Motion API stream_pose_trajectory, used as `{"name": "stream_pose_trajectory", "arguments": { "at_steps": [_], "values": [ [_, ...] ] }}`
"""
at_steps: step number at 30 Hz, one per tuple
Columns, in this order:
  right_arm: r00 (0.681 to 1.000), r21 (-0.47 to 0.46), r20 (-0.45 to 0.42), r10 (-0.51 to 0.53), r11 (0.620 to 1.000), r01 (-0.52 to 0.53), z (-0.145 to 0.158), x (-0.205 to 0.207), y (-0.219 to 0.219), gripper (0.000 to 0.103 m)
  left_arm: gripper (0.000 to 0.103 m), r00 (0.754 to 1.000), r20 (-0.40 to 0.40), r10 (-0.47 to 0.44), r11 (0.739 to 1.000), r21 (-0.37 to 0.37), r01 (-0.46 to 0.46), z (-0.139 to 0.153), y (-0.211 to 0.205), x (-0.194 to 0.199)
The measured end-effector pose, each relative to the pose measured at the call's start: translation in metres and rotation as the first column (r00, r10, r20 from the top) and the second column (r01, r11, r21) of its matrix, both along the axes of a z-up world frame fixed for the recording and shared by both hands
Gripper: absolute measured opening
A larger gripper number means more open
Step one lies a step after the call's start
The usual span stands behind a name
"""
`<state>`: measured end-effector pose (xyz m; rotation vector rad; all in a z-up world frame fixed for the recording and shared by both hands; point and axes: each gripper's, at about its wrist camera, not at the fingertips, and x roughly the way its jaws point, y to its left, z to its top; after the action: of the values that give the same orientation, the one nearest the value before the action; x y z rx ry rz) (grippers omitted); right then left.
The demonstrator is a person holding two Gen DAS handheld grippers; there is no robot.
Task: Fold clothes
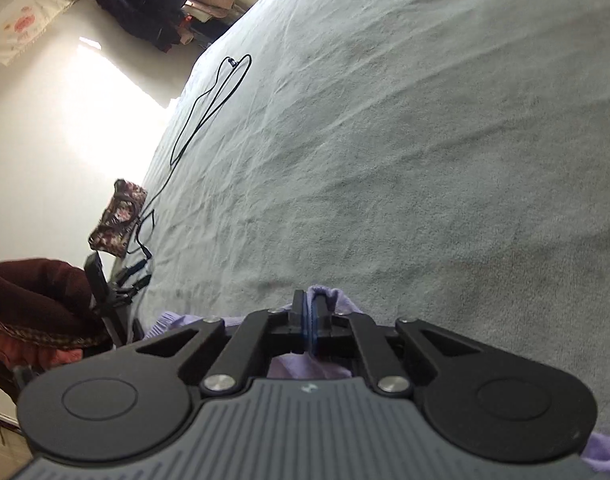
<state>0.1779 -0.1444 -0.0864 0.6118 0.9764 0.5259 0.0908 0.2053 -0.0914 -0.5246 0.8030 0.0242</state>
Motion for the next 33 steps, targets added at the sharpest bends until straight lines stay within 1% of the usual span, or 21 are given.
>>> {"name": "stream_pose_trajectory", "arguments": {
  "at_steps": [2,5,6,8,9,11,13,14,16,17,18,20,23,25,26,27,28,31,33],
  "values": [
    [0.997,-0.021,0.074,-0.01,1.0,0.011,0.012,-0.003,0.003,0.004,0.002,1.0,0.009,0.007,1.0,0.005,-0.007,0.001,0.0,-0.001],
    [0.99,-0.126,0.137,-0.027,0.991,0.045,0.01,0.002,0.011,0.004,0.002,1.0,0.025,0.018,1.0,0.015,-0.018,0.0,0.0,0.0],
    [0.989,-0.195,0.145,-0.012,0.98,0.04,0.006,0.004,0.016,0.003,0.002,0.999,0.026,0.02,1.0,0.012,-0.02,-0.002,0.001,0.001],
    [0.982,-0.286,0.183,0.036,0.958,0.018,-0.002,0.0,0.019,0.002,0.002,0.999,0.028,0.027,1.0,0.005,-0.027,-0.007,0.001,0.003],
    [0.979,-0.315,0.195,0.055,0.949,0.01,-0.003,-0.002,0.019,0.002,0.002,0.999,0.029,0.032,0.999,0.002,-0.032,-0.007,0.001,0.003],
    [0.978,-0.334,0.194,0.081,0.942,-0.012,0.0,-0.003,0.019,0.005,0.002,0.999,0.032,0.033,0.999,0.006,-0.034,-0.003,-0.002,0.002],
    [0.979,-0.324,0.174,0.11,0.945,-0.048,0.004,-0.004,0.013,0.013,0.003,0.998,0.046,0.031,1.0,-0.001,-0.031,0.002,-0.004,0.001],
    [0.98,-0.319,0.165,0.116,0.946,-0.058,0.006,-0.005,0.009,0.015,0.003,0.998,0.051,0.031,1.0,-0.004,-0.031,0.003,-0.005,0.001],
    [0.982,-0.316,0.155,0.111,0.947,-0.057,0.011,-0.009,0.0,0.026,0.004,0.998,0.056,0.03,1.0,-0.002,-0.03,0.005,-0.008,0.002],
    [0.982,-0.316,0.155,0.104,0.948,-0.05,0.015,-0.013,-0.005,0.04,0.004,0.998,0.049,0.032,0.999,0.004,-0.033,0.005,-0.009,0.003],
    [0.982,-0.32,0.165,0.091,0.947,-0.034,0.019,-0.018,-0.012,0.043,0.004,0.998,0.043,0.038,0.999,0.011,-0.038,0.005,-0.01,0.004],
    [0.981,-0.319,0.186,0.056,0.948,0.006,0.028,-0.03,-0.029,0.043,0.004,0.998,0.045,0.034,0.999,0.019,-0.035,0.008,-0.016,0.004],
    [0.977,-0.311,0.213,-0.022,0.946,0.089,0.038,-0.056,-0.064,0.043,0.008,0.998,0.068,-0.001,1.0,0.024,0.0,0.017,-0.031,0.002],
    [0.971,-0.323,0.23,-0.072,0.935,0.146,0.042,-0.074,-0.089,0.043,0.016,0.996,0.082,-0.041,0.999,0.032,0.038,0.021,-0.043,0.0],
    [0.967,-0.33,0.234,-0.097,0.928,0.173,0.043,-0.082,-0.101,0.043,0.019,0.993,0.087,-0.074,0.997,0.04,0.071,0.024,-0.052,-0.001],
    [0.964,-0.334,0.237,-0.118,0.922,0.195,0.043,-0.089,-0.113,0.043,0.023,0.989,0.093,-0.111,0.993,0.052,0.107,0.025,-0.063,-0.003],
    [0.961,-0.336,0.238,-0.14,0.916,0.217,0.043,-0.098,-0.125,0.043,0.025,0.985,0.097,-0.141,0.989,0.065,0.135,0.026,-0.071,-0.005],
    [0.947,-0.344,0.243,-0.211,0.894,0.288,0.042,-0.126,-0.163,0.043,0.025,0.958,0.097,-0.27,0.958,0.125,0.258,0.026,-0.109,-0.014],
    [0.934,-0.353,0.248,-0.256,0.874,0.333,0.04,-0.142,-0.185,0.043,0.025,0.931,0.094,-0.352,0.929,0.156,0.335,0.024,-0.133,-0.02]
  ]
}}
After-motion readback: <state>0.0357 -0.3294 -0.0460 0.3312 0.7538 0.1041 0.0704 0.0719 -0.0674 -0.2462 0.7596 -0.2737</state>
